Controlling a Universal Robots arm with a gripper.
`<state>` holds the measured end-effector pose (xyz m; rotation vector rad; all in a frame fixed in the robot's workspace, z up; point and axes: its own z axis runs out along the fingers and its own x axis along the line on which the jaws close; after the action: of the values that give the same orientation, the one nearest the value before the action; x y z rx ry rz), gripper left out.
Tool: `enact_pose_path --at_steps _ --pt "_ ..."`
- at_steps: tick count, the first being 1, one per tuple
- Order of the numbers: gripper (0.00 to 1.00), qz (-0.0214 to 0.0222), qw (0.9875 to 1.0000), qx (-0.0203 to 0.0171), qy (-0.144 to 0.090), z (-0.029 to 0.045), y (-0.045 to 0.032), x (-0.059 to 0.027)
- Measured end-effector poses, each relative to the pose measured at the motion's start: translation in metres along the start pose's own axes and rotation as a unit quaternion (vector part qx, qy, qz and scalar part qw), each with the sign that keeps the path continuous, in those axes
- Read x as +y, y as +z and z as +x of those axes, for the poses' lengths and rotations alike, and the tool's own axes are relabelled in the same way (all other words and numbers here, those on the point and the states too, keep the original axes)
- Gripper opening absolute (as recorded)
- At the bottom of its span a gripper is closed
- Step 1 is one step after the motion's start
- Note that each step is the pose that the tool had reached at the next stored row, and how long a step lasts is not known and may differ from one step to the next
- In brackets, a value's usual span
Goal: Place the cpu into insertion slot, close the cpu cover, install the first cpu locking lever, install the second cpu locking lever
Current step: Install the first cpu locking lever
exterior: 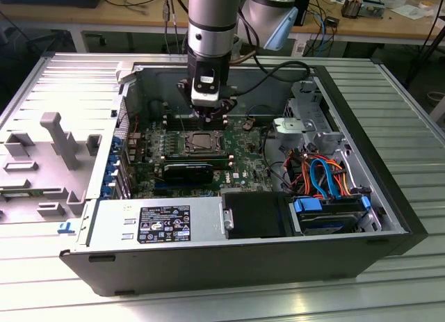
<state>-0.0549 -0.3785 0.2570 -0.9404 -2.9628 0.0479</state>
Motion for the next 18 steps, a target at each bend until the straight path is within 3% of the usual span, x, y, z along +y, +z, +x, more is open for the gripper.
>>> enact_pose_path --at_steps 6,16,18 --pt "0.11 0.0006 0.9995 -0.0012 -0.032 0.0000 0.0000 0.0000" --pt "0.11 0.0016 0.9964 -0.0032 -0.084 0.0000 0.0000 0.0000" --pt "0.11 0.0018 0.9953 -0.0037 -0.097 0.0000 0.0000 0.0000"
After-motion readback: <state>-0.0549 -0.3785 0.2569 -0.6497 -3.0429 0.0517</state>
